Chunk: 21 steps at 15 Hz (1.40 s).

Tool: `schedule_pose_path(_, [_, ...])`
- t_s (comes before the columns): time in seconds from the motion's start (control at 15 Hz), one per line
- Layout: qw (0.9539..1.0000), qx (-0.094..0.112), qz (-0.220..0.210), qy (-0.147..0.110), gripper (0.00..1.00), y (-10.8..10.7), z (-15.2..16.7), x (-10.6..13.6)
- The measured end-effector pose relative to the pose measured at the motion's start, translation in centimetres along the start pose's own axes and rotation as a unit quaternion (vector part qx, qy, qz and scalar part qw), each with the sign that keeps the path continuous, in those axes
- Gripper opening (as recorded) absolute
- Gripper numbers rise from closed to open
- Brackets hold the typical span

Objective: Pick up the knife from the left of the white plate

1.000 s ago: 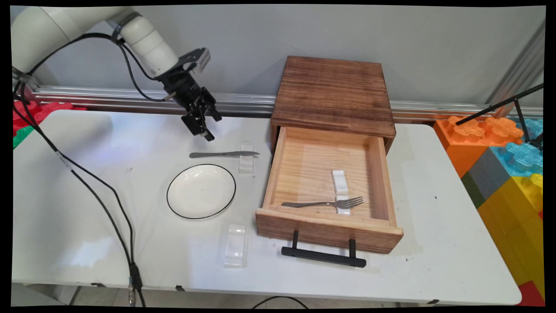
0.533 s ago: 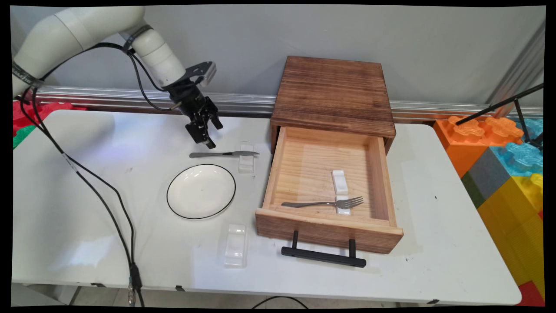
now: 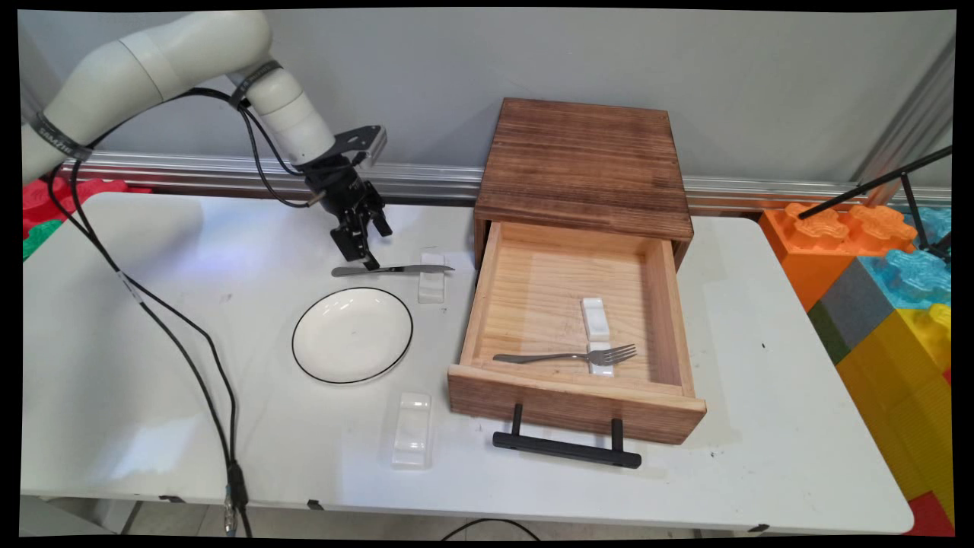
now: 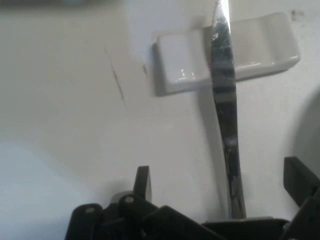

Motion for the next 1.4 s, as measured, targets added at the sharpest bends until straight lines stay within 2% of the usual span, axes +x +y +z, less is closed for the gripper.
schedule_pose_path(1.07, [0.9999, 0.006, 0.013, -0.001, 1.00, 0.5, 2.9, 0.6])
schedule_pose_path(1.13, [0.9999, 0.006, 0.015, -0.001, 0.00, 0.6, 2.9, 0.6])
schedule_pose_path(1.4, [0.9998, 0.007, 0.021, -0.002, 0.00, 0.8, 3.2, 0.6])
